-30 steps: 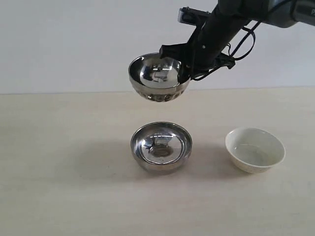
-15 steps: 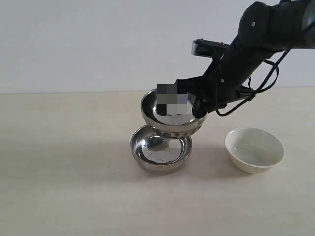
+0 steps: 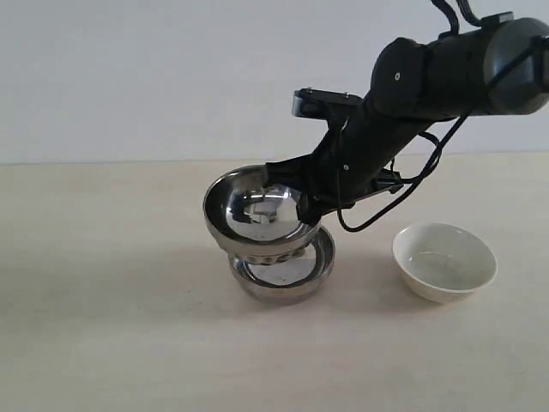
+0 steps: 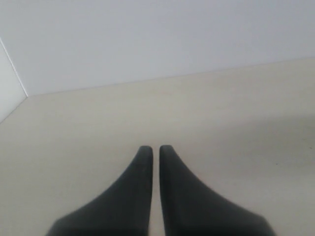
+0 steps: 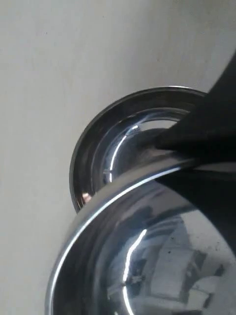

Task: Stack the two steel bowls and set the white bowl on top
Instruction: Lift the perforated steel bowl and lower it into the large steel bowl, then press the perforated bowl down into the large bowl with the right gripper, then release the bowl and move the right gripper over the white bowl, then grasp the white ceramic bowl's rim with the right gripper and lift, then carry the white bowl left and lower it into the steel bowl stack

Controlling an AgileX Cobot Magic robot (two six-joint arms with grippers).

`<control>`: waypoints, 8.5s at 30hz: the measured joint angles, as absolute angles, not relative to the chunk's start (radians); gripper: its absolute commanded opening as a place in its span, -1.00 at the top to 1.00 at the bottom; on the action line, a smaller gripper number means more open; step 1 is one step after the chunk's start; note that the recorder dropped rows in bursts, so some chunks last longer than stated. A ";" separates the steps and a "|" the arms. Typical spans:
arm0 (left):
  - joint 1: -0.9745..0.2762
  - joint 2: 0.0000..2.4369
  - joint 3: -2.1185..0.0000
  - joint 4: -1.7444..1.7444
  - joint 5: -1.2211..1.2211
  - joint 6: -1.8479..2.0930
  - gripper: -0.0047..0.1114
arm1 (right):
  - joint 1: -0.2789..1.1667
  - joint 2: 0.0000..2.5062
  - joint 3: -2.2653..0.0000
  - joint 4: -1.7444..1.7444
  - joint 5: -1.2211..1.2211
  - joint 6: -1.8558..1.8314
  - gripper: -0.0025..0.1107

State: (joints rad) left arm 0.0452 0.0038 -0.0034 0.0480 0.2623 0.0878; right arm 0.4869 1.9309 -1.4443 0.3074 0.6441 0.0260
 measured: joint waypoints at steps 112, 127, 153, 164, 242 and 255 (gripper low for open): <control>0.045 0.004 -0.003 0.048 0.262 0.088 0.85 | 0.471 1.982 -1.396 0.451 0.595 -0.101 0.95; 0.045 0.004 -0.003 0.048 0.262 0.088 0.85 | 0.471 1.982 -1.396 0.451 0.595 -0.095 0.27; 0.045 0.004 -0.003 0.048 0.262 0.088 0.85 | 0.209 1.738 -1.391 0.241 0.819 0.010 0.27; 0.045 0.004 -0.003 0.048 0.262 0.088 0.85 | 0.068 1.734 -1.249 0.230 0.779 0.000 0.27; 0.045 0.004 -0.003 0.048 0.262 0.088 0.85 | 0.320 1.701 -1.315 0.534 0.669 -0.170 0.96; 0.045 0.004 -0.003 0.048 0.262 0.088 0.85 | 0.433 1.752 -1.321 0.533 0.640 -0.145 0.96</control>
State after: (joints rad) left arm 0.0452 0.0038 -0.0034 0.0480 0.2623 0.0878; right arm 0.4326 1.7516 -1.3215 0.5333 0.6402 -0.1453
